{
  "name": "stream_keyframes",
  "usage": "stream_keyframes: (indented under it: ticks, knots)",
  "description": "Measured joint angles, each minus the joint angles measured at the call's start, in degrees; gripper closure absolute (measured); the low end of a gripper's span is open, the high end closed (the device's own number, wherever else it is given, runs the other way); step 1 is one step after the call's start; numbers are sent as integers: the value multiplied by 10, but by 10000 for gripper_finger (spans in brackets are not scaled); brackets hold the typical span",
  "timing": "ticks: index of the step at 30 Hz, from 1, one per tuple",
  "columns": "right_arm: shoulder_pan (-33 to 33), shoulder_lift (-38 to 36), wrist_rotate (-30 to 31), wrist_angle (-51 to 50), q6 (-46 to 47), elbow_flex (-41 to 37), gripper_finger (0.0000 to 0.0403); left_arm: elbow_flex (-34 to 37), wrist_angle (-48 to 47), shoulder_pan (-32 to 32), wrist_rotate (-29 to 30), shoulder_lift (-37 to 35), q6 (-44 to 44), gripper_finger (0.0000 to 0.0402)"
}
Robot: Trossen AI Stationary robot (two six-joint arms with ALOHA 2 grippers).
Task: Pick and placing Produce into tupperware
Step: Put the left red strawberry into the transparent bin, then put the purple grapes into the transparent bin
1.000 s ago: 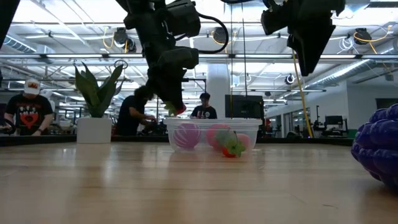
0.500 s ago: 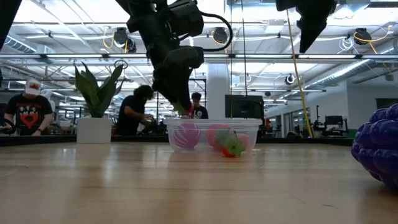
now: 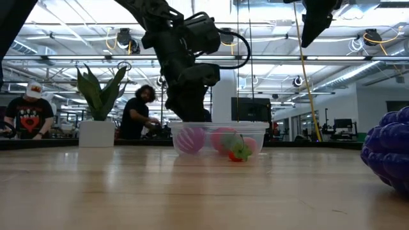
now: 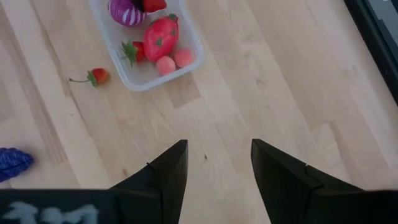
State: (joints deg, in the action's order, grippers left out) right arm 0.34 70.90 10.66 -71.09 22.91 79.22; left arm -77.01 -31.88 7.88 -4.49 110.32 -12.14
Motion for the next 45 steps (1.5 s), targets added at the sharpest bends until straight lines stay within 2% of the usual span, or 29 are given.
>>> stream_keyframes:
  ticks: [8, 30, 40, 45]
  knots:
    - [0, -1, 0, 6, -11, 0, 234, -20, 2, 0, 5, 7, 15, 252]
    - [0, -1, 0, 6, -14, 0, 234, -20, -13, 0, 13, 7, 17, 250]
    - [0, -1, -1, 6, -13, 0, 234, -20, -12, 0, 20, 7, 13, 195]
    - [0, -1, -1, 6, -14, 0, 234, -20, -10, 0, 31, 7, 14, 182]
